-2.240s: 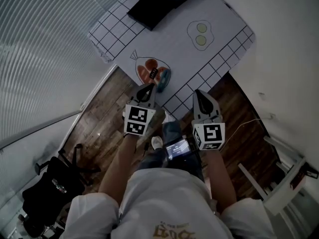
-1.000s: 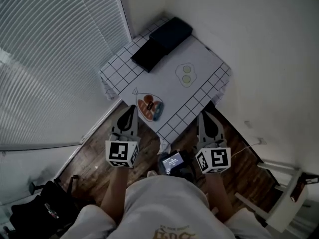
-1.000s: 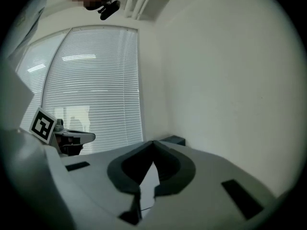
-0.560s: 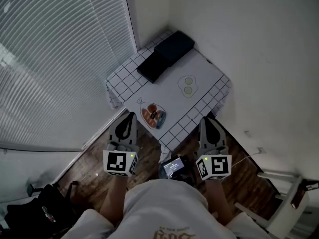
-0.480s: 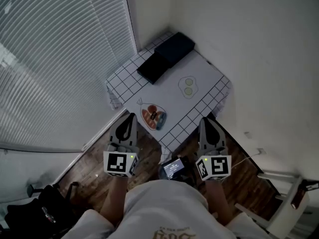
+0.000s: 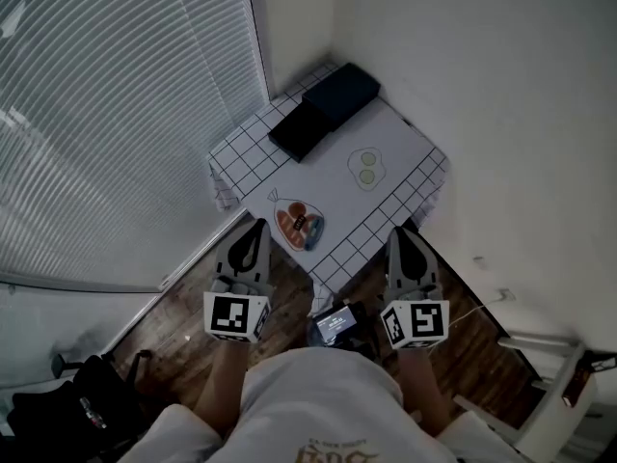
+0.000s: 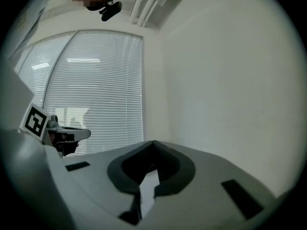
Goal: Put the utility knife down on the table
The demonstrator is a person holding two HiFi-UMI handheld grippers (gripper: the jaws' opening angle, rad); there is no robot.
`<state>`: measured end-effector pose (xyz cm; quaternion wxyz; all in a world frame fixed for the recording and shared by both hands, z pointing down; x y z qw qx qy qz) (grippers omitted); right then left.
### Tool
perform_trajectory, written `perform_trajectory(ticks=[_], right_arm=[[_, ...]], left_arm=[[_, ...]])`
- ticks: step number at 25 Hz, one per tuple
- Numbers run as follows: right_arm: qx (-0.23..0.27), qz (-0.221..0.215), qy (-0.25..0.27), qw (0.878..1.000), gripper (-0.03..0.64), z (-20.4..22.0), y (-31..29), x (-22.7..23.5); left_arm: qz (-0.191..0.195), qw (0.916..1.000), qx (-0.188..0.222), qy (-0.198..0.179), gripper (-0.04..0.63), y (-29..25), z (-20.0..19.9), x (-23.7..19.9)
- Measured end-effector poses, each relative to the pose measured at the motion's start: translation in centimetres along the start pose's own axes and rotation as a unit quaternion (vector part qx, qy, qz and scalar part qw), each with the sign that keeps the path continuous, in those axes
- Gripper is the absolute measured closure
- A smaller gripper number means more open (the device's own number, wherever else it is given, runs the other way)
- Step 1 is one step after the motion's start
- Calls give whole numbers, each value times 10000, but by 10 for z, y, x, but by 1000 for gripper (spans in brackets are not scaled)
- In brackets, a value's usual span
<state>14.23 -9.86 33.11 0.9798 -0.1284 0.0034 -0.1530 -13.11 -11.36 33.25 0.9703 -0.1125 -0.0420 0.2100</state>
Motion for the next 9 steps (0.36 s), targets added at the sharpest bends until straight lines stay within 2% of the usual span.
perform_trajectory(ticks=[9], right_arm=[[53, -53, -36, 10000, 609, -7, -5, 1]], left_arm=[[176, 9997, -158, 29, 588, -9, 6, 2]])
Point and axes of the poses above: the fingertips, and each gripper's own axes: y backward along the fingers, x to its right, z out of its underside, the point moved 7 cm from there along y, backward along the fingers, and after that the axes turned 10 degrees about -x, right-handed, at the moved point
